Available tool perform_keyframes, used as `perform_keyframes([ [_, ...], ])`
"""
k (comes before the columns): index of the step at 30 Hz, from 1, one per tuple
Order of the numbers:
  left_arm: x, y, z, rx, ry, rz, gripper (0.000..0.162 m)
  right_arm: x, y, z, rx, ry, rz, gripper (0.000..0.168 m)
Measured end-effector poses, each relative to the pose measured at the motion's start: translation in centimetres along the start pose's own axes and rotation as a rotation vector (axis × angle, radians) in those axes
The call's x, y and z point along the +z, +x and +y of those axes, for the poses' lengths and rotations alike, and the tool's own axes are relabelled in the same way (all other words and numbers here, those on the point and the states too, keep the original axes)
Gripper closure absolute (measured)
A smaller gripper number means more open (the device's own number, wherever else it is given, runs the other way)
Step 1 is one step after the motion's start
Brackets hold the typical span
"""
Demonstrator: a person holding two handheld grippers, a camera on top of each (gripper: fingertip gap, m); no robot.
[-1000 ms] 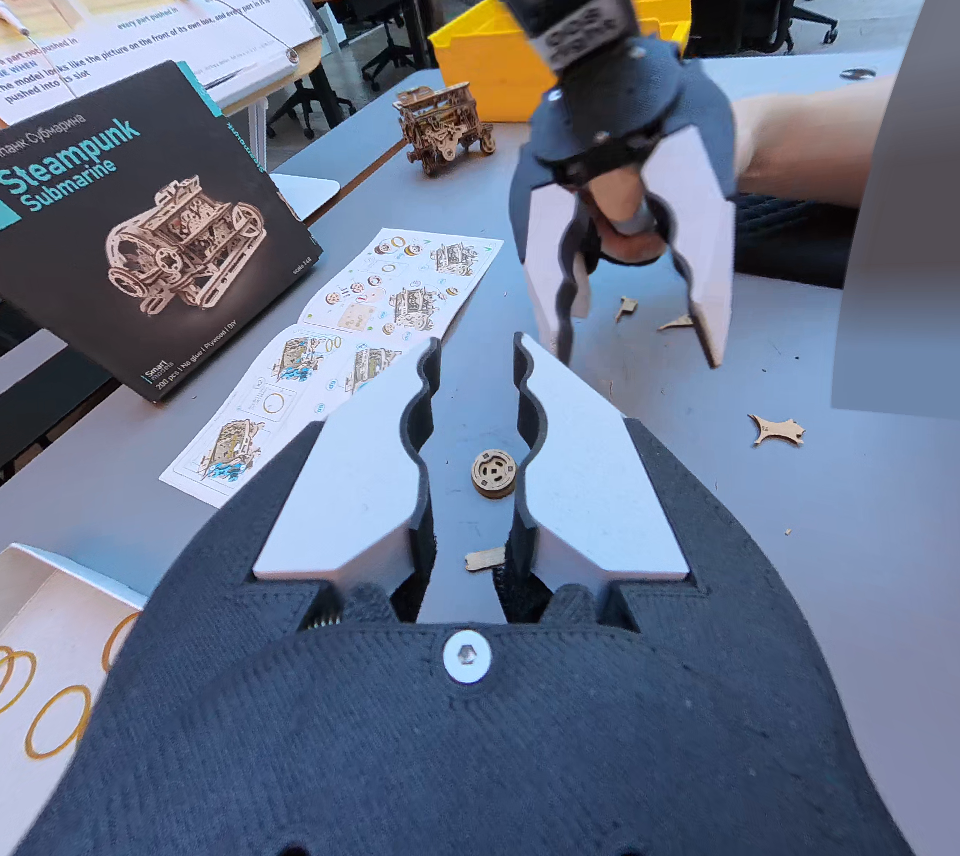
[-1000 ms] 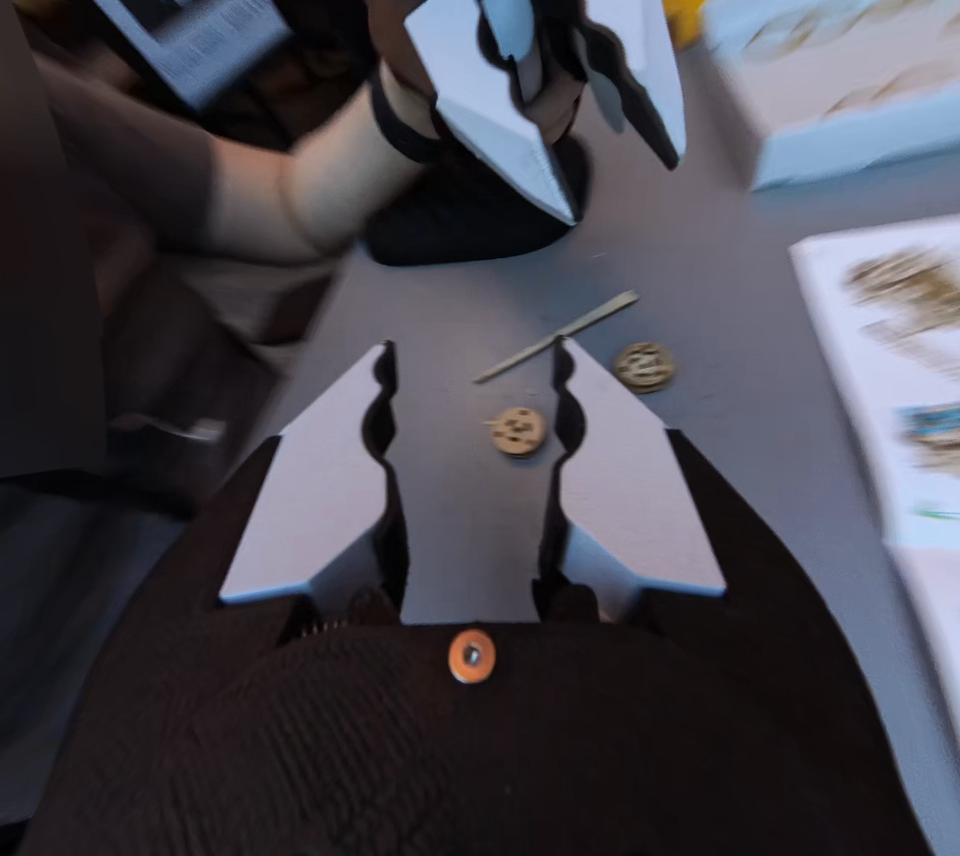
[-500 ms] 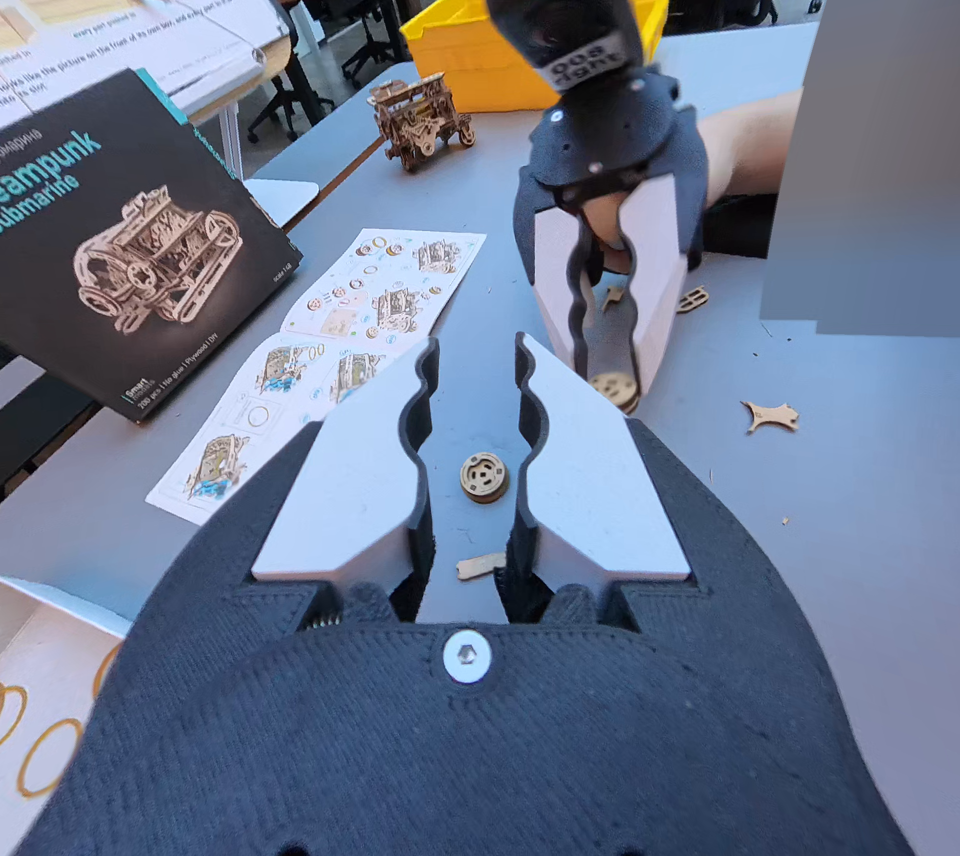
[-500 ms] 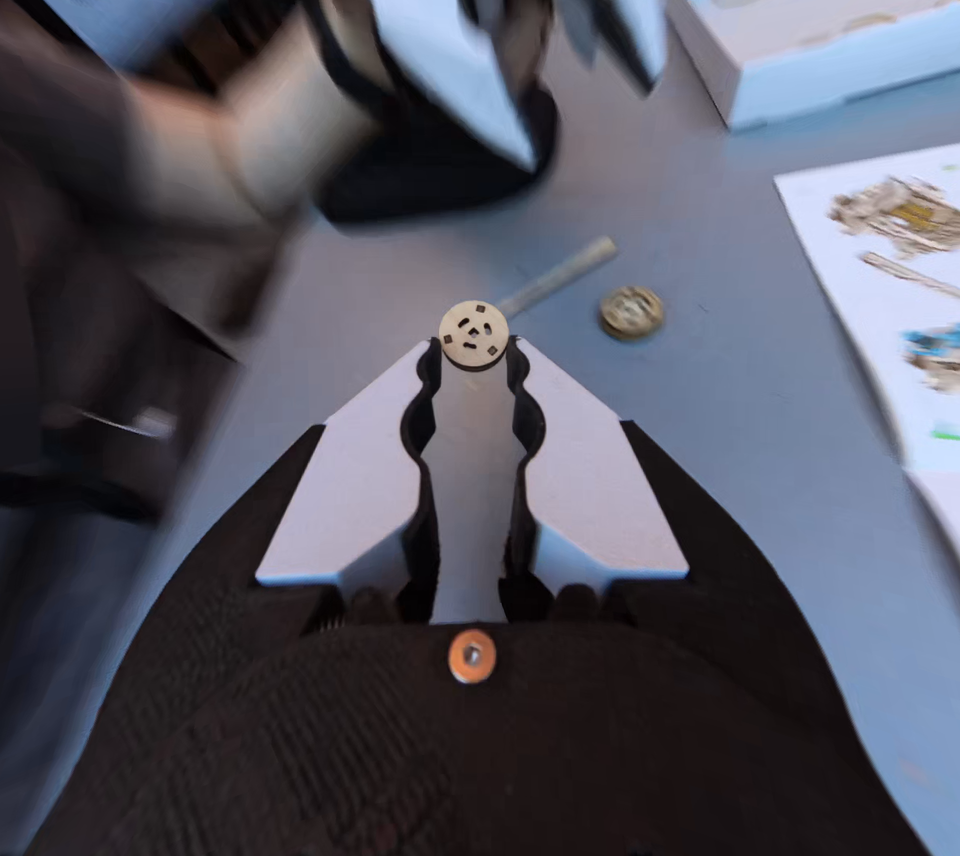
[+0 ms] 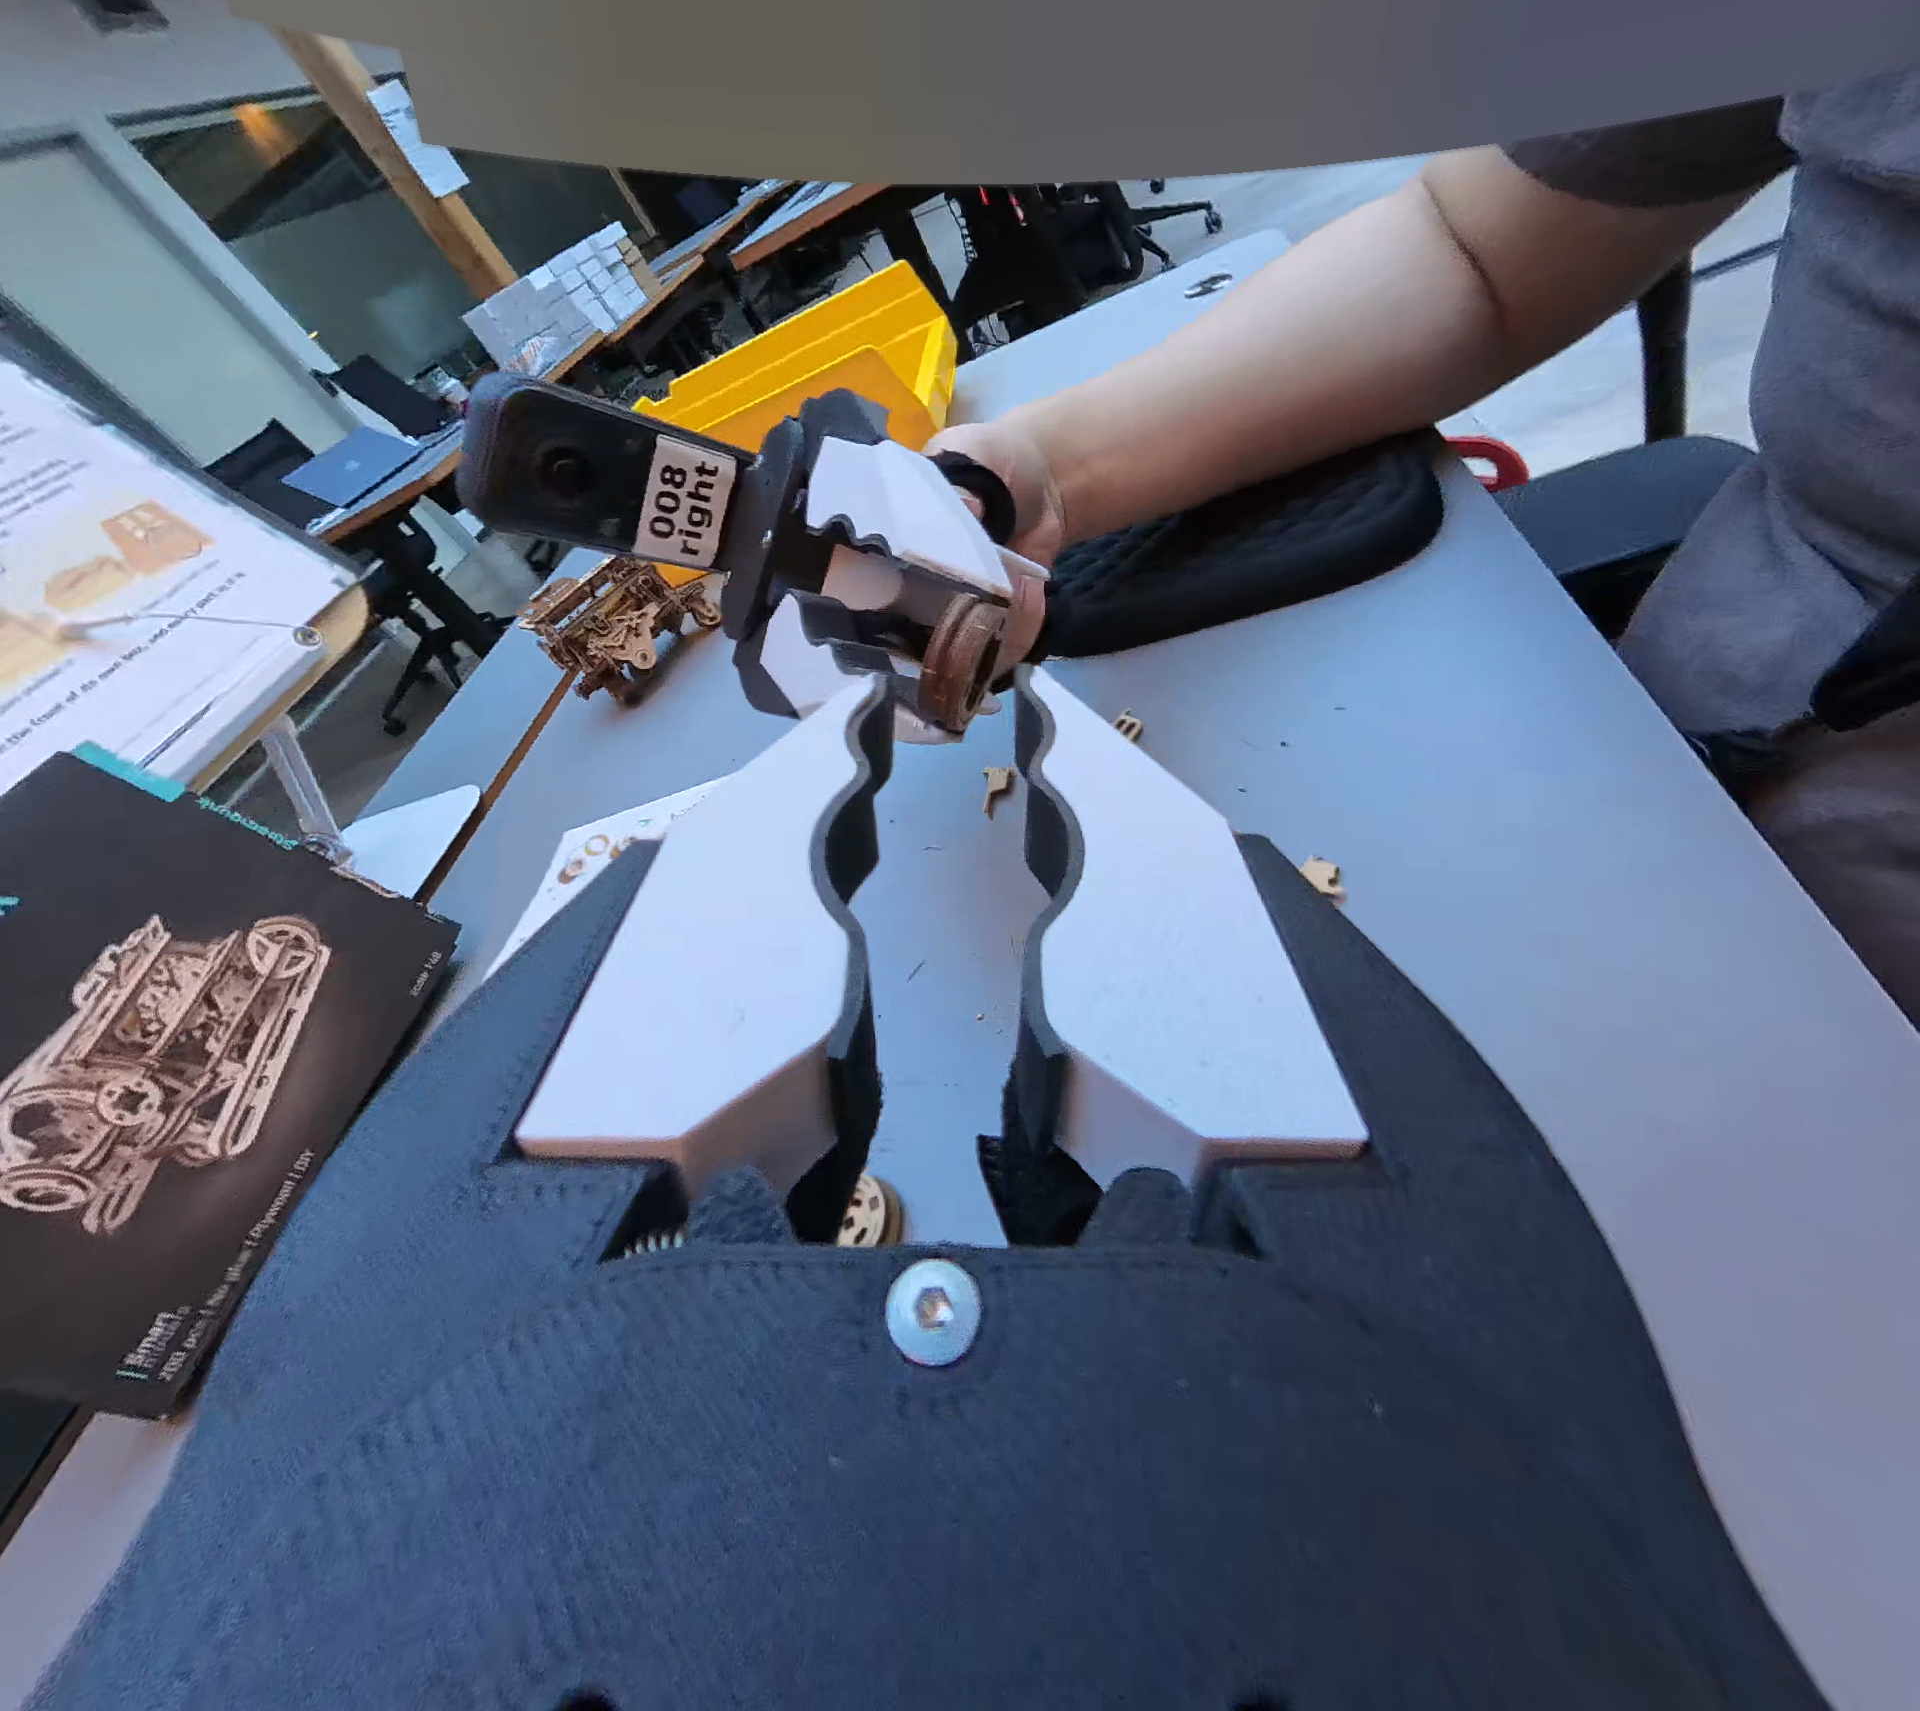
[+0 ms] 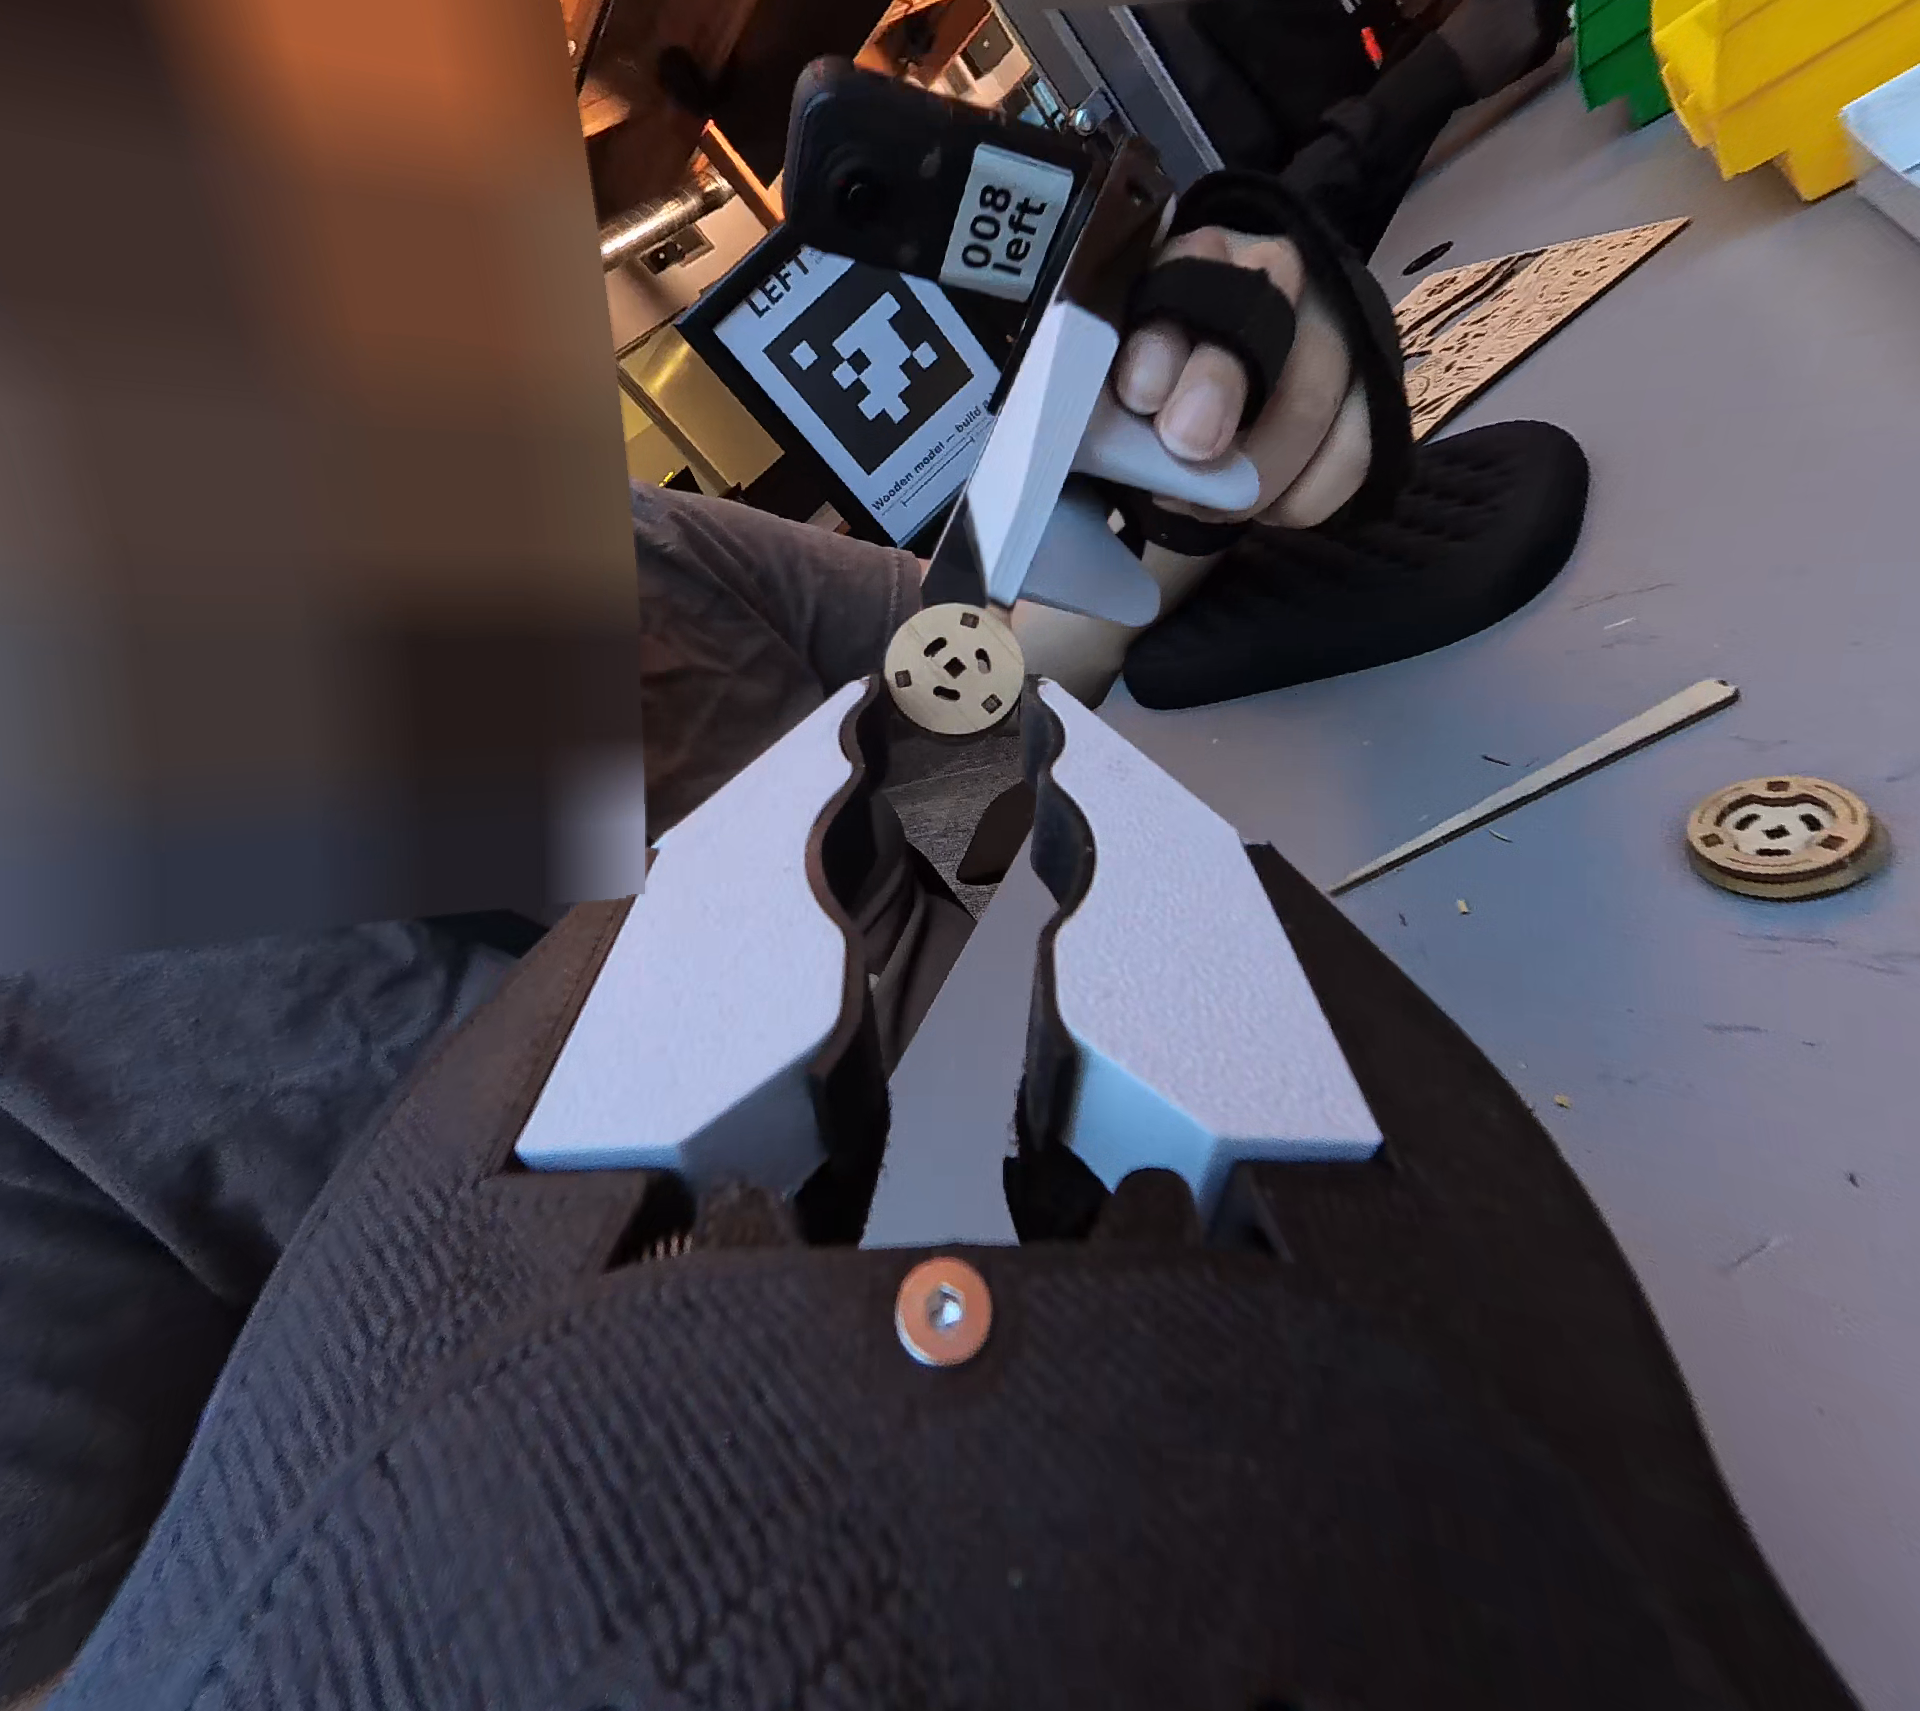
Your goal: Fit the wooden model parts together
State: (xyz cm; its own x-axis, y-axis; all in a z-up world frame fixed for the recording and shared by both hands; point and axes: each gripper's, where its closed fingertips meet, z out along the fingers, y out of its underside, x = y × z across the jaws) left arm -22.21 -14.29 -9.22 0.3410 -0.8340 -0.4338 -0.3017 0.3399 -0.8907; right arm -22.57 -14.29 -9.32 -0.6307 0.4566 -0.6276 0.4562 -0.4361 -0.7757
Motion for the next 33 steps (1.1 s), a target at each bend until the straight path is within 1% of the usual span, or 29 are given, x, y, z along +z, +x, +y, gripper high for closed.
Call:
perform_keyframes([
  [3,0.3,0.5,-0.3,0.046,0.007,-0.005,0.144,0.2,-0.3,0.2,0.054,-0.002,-0.045,0.145],
  [5,0.5,0.6,-0.3,0.058,0.009,-0.006,0.144,0.3,0.1,0.5,0.078,-0.013,-0.038,0.145],
  [6,0.5,0.8,-0.2,0.07,0.005,-0.004,0.147,0.4,0.1,0.8,0.088,-0.028,-0.041,0.145],
  [7,0.6,0.9,-0.2,0.087,0.0,-0.001,0.148,0.5,0.1,1.0,0.091,-0.04,-0.046,0.145],
  [8,0.5,1.1,-0.2,0.106,-0.001,0.008,0.153,0.5,0.1,1.0,0.089,-0.037,-0.045,0.145],
  [10,0.5,0.9,-0.3,0.152,-0.002,-0.025,0.154,0.4,0.1,0.6,0.073,-0.023,-0.034,0.145],
  [11,0.3,0.5,-0.6,0.177,0.011,-0.053,0.155,0.3,-0.1,0.1,0.045,-0.001,-0.033,0.144],
  [12,0.1,0.1,-1.1,0.197,0.036,-0.091,0.155,0.2,-0.5,-0.4,0.0,0.021,-0.029,0.139],
  [13,-0.3,-0.4,-1.7,0.208,0.066,-0.125,0.156,0.1,-0.5,-0.8,-0.068,0.034,0.013,0.13],
  [14,-0.6,-0.7,-2.2,0.209,0.096,-0.146,0.155,0.1,-0.5,-1.0,-0.189,0.032,0.082,0.123],
  [16,-1.2,-1.1,-3.1,0.198,0.152,-0.166,0.156,0.2,-0.3,-1.5,-0.499,-0.003,0.268,0.124],
  [17,-1.4,-1.2,-3.5,0.189,0.175,-0.171,0.156,0.4,-0.5,-1.8,-0.643,-0.015,0.343,0.125],
  [18,-1.6,-1.2,-3.8,0.18,0.194,-0.174,0.155,0.7,-1.0,-2.0,-0.759,-0.024,0.395,0.129],
  [20,-1.7,-1.0,-4.3,0.166,0.236,-0.161,0.155,1.0,-1.0,-2.5,-0.881,-0.034,0.486,0.143],
  [22,-1.7,-0.9,-4.5,0.16,0.26,-0.155,0.155,1.1,-1.1,-2.7,-0.922,-0.025,0.518,0.145],
  [23,-1.7,-0.8,-4.5,0.154,0.261,-0.146,0.156,1.1,-1.2,-2.7,-0.924,-0.019,0.516,0.149],
  [24,-1.6,-0.8,-4.4,0.147,0.26,-0.141,0.155,1.2,-1.5,-2.6,-0.925,-0.015,0.501,0.159],
  [25,-1.5,-0.7,-4.4,0.139,0.265,-0.134,0.155,1.2,-1.7,-2.8,-0.925,-0.003,0.497,0.163],
  [28,-1.6,-0.9,-4.4,0.105,0.276,-0.133,0.155,1.0,-2.0,-3.0,-0.93,0.015,0.495,0.165],
  [33,-1.6,-1.1,-4.1,0.098,0.263,-0.136,0.155,0.8,-2.7,-3.4,-0.951,0.054,0.482,0.165],
])
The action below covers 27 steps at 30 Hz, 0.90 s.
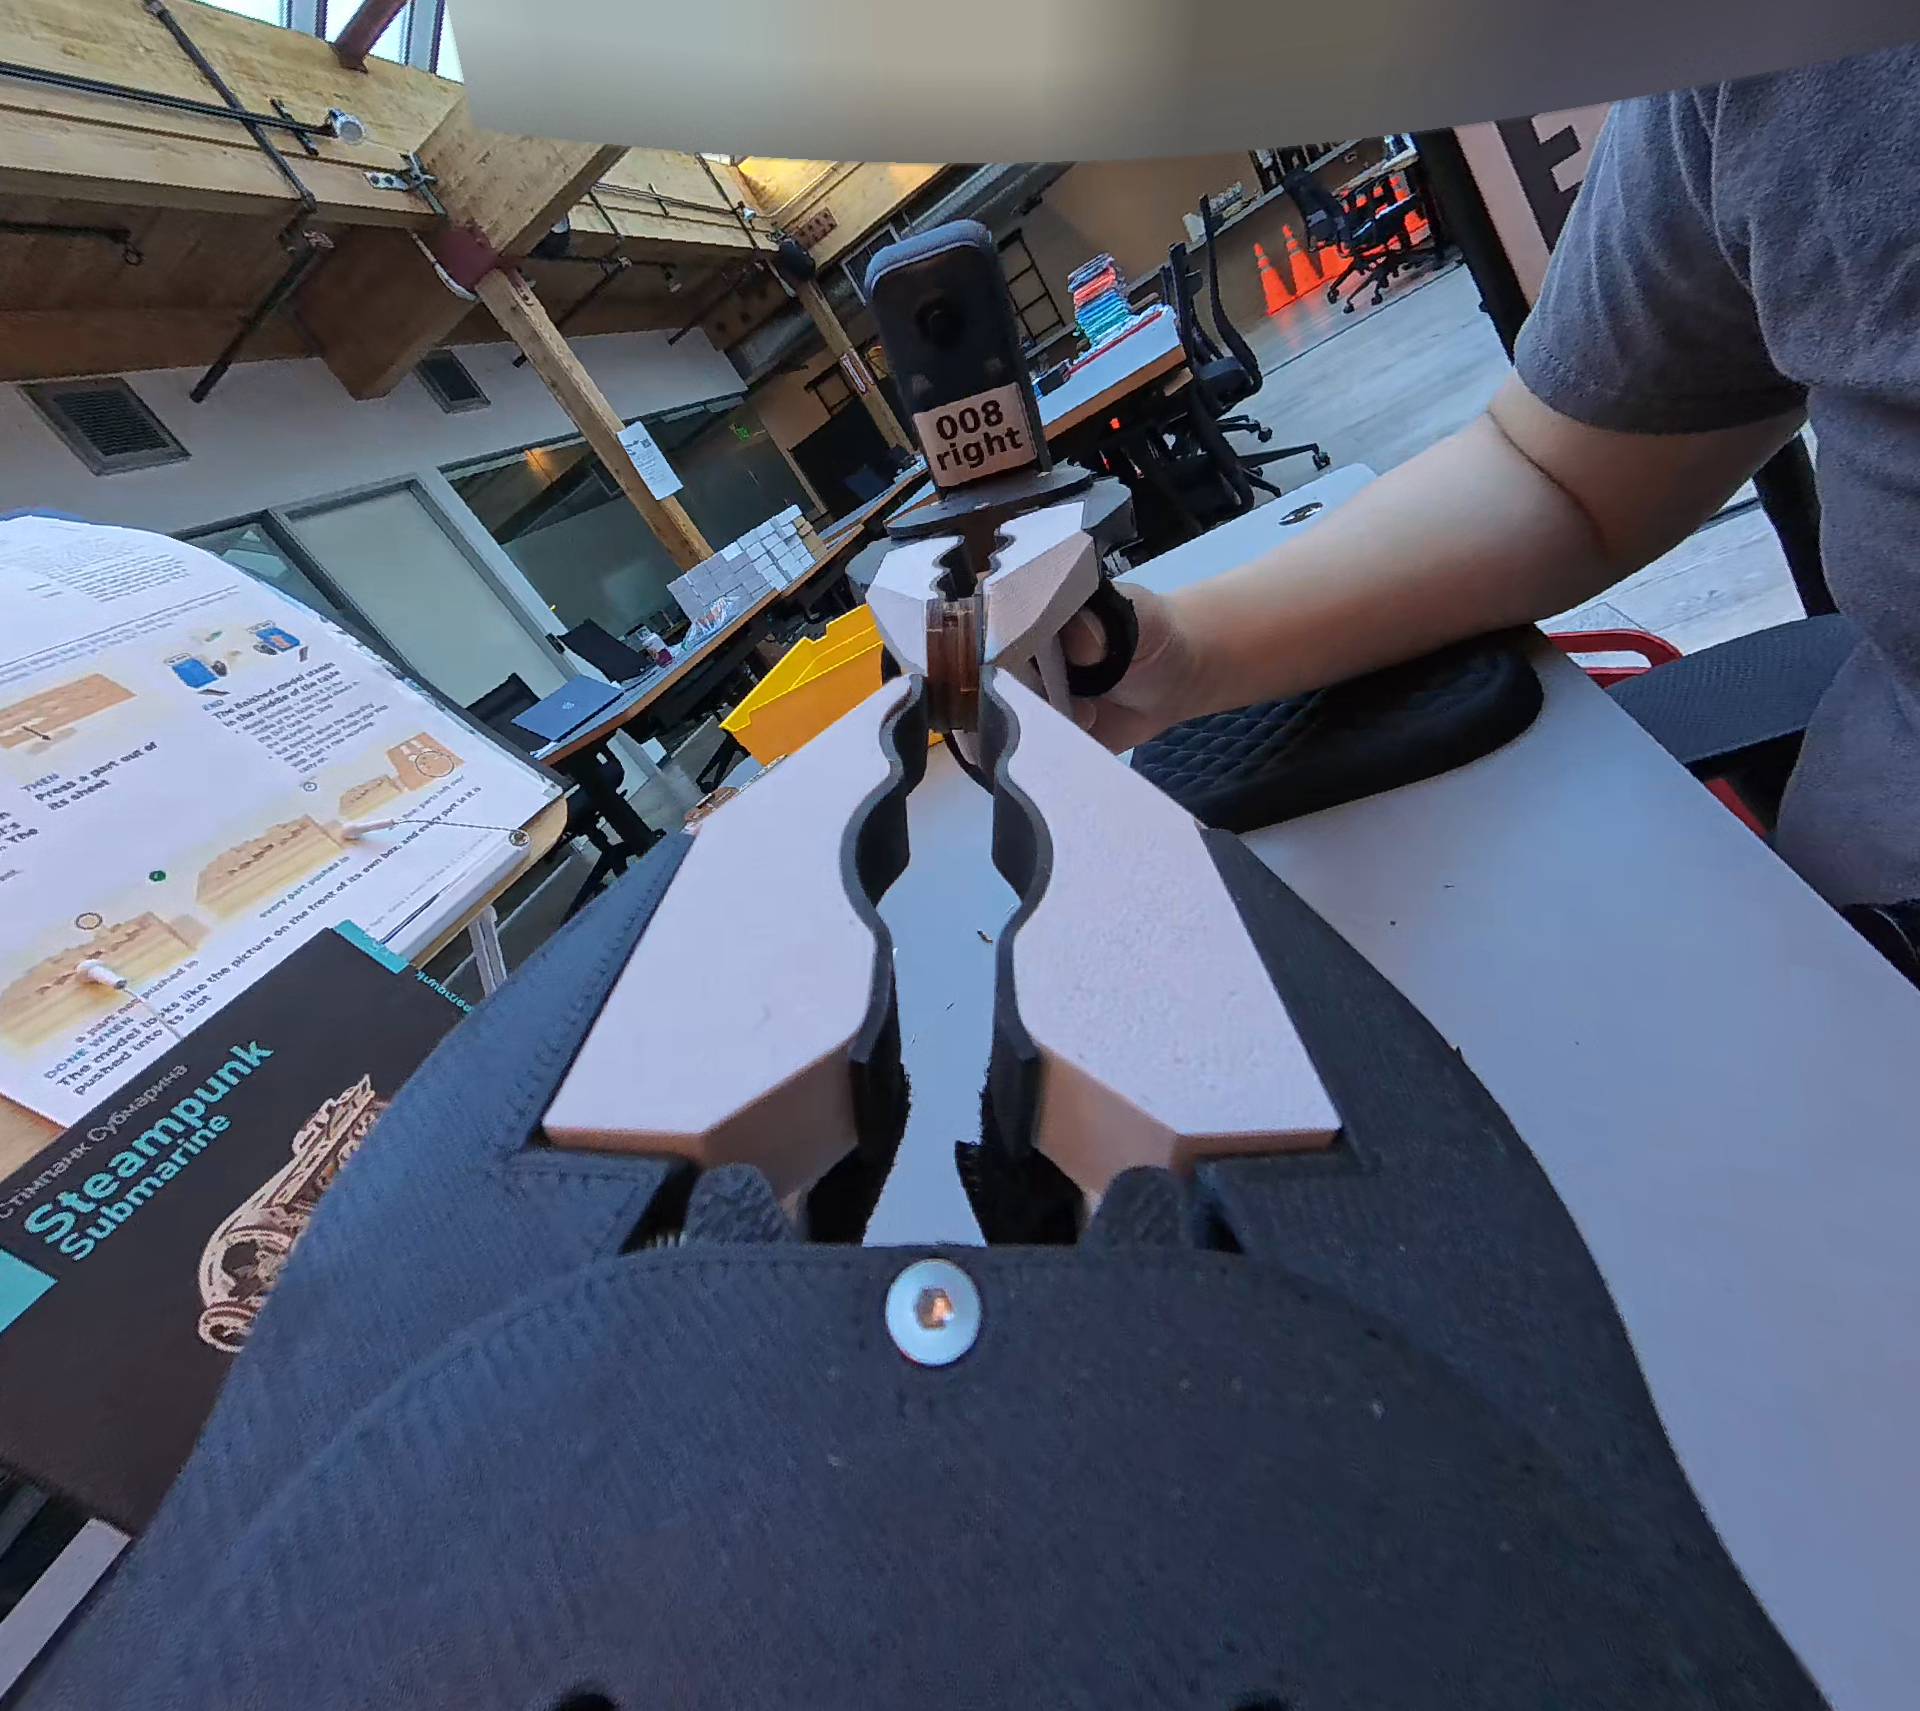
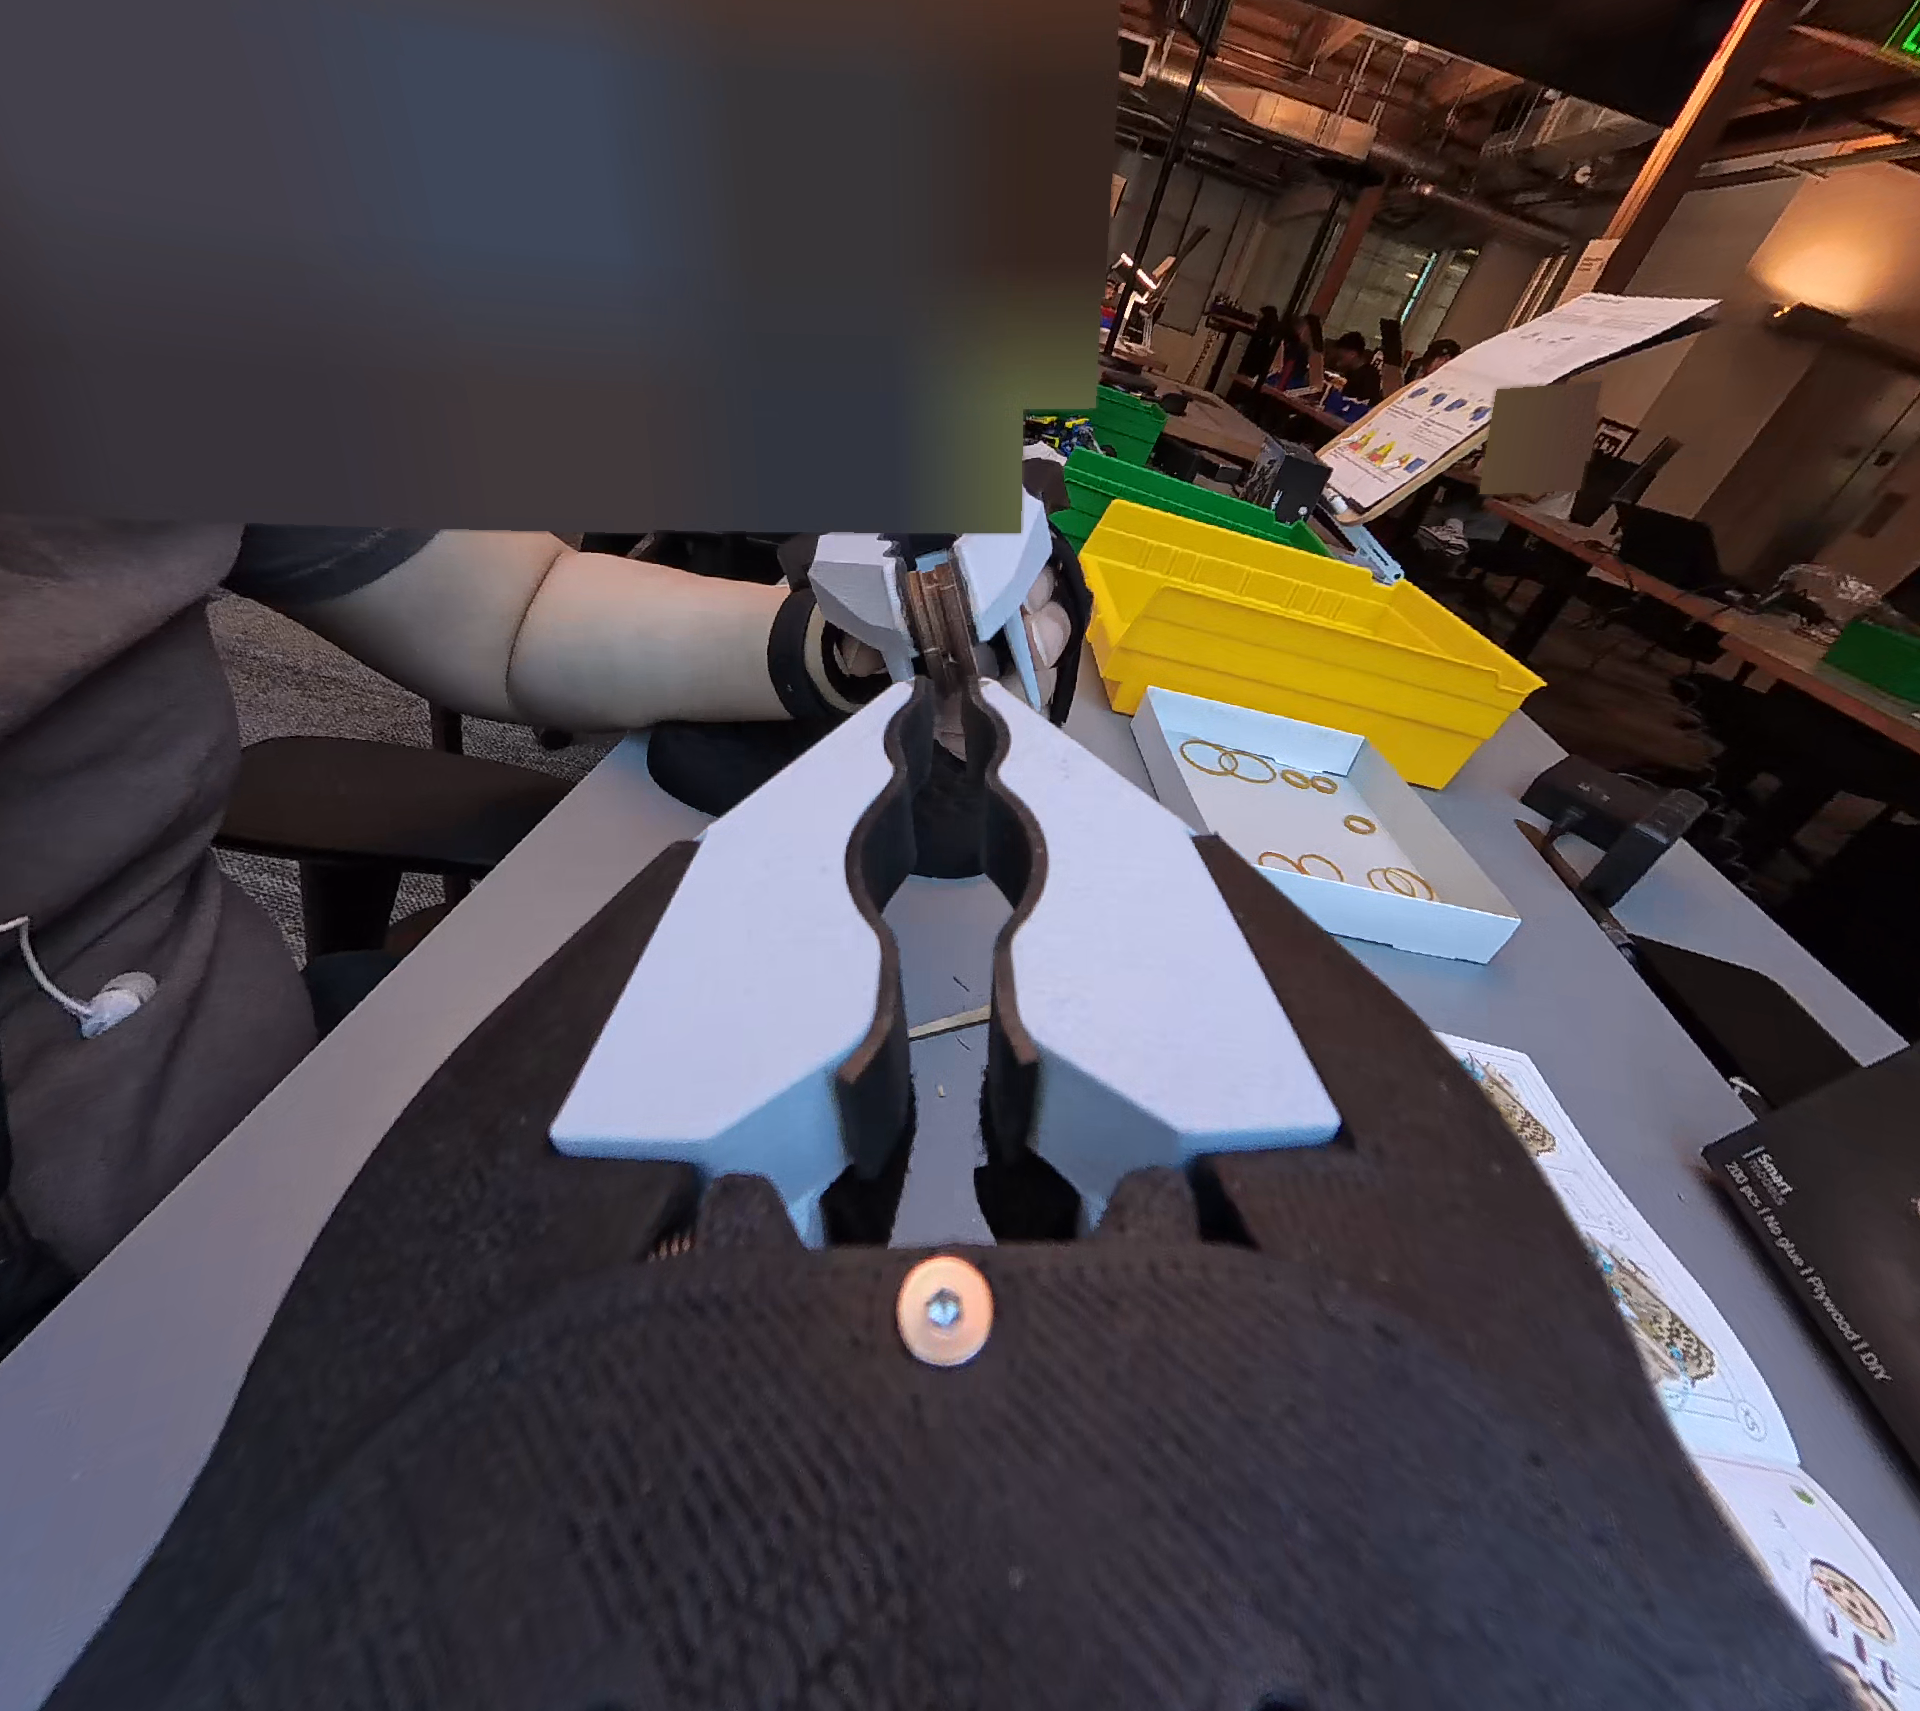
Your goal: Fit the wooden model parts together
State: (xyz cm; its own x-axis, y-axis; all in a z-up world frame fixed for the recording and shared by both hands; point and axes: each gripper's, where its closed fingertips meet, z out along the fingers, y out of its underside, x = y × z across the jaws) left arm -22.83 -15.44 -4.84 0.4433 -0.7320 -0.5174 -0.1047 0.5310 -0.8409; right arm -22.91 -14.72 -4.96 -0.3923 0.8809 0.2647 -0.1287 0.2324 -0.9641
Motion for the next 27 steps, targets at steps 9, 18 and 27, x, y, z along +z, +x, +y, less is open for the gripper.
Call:
perform_keyframes([
  [9,0.1,0.3,0.1,0.05,-0.022,0.0,0.155,0.3,0.1,0.6,-0.026,-0.004,0.01,0.147],
  [18,0.4,0.8,1.3,0.02,-0.128,0.045,0.155,0.3,-0.5,0.7,0.074,0.023,-0.066,0.16],
  [27,0.6,0.7,1.0,0.004,-0.127,0.029,0.155,0.1,-0.3,0.5,0.245,0.124,-0.147,0.159],
])
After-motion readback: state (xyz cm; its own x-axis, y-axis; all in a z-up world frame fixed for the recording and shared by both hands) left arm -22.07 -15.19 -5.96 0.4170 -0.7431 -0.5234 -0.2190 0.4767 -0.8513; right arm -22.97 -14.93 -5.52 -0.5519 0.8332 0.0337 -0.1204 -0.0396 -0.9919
